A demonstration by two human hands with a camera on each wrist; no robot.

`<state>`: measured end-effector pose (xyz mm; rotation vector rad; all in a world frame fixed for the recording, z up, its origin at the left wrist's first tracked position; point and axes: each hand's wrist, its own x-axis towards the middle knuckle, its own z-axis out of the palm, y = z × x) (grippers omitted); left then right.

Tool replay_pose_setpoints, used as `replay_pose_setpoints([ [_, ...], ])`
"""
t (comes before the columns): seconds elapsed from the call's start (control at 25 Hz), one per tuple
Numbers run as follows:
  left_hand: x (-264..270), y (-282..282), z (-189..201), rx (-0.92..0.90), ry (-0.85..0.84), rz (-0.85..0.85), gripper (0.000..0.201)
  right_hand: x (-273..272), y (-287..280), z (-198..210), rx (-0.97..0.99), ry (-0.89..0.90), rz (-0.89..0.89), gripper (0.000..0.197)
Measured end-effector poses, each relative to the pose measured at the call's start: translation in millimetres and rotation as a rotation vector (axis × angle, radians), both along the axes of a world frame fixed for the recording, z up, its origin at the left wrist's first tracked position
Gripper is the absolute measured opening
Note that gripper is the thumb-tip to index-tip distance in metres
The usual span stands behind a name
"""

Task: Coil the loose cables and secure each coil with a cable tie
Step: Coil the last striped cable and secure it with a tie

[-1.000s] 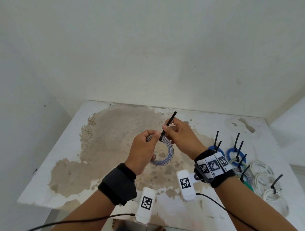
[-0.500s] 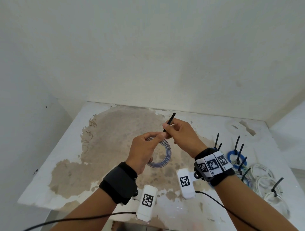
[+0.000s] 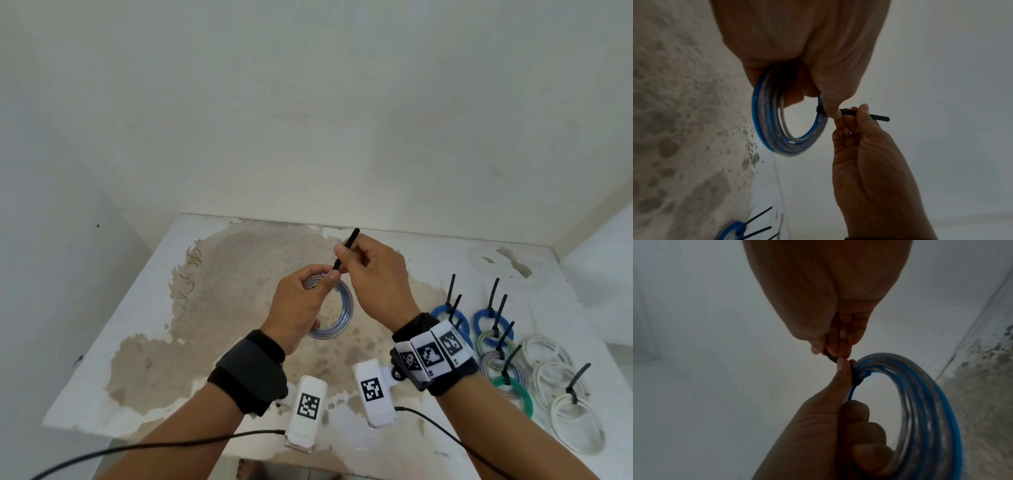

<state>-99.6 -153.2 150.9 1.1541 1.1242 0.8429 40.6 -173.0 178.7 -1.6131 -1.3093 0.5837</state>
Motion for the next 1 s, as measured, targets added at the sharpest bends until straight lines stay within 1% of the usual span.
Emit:
replay_pose_setpoints([
  [0.12, 2, -6, 2, -0.016, -0.037, -0.018, 0.015, 6, 2, 2, -0.016, 0.015, -0.022, 0.028],
  [0.16, 3, -6, 2, -0.030, -0.033, -0.026, 0.015, 9, 5, 1, -0.049, 0.064, -0.036, 0.029],
  [0.24, 2, -5, 2, -0.069, -0.021, -0.032, 0.017, 11, 8, -4, -0.118, 0.240, -0.023, 0.028],
  [0.32, 2, 1, 5, -0.107, -0.018, -0.036, 0.018, 14, 9, -7, -0.166, 0.412, 0.025, 0.024],
  [0.36, 1, 4, 6, -0.132, -0.019, -0.027, 0.019, 18, 6, -8, -0.206, 0.458, 0.048, 0.023],
  [0.48, -2, 10, 7, -0.172, -0.072, 0.039, 0.018, 21, -10, -15, -0.383, 0.486, 0.179, 0.033],
  [0.52, -1, 12, 7, -0.180, -0.082, 0.056, 0.019, 17, -16, -18, -0.431, 0.502, 0.210, 0.034],
  [0.6, -1, 14, 4, -0.188, -0.084, 0.070, 0.020, 10, -24, -27, -0.456, 0.561, 0.213, 0.029],
  [0.68, -5, 14, 0, -0.194, -0.101, 0.018, 0.021, 7, -27, -35, -0.423, 0.650, 0.184, 0.022],
  [0.72, -7, 14, -2, -0.217, -0.148, -0.021, 0.023, 9, -28, -38, -0.408, 0.691, 0.167, 0.021],
  [0.8, -15, 16, -2, -0.317, -0.230, -0.094, 0.025, 14, -28, -39, -0.397, 0.751, 0.140, 0.020],
  [0.88, -26, 15, -2, -0.389, -0.219, -0.173, 0.026, 18, -31, -41, -0.396, 0.793, 0.128, 0.020],
  [1.0, -36, 10, -6, -0.362, -0.211, -0.218, 0.025, 15, -34, -42, -0.398, 0.845, 0.112, 0.024],
])
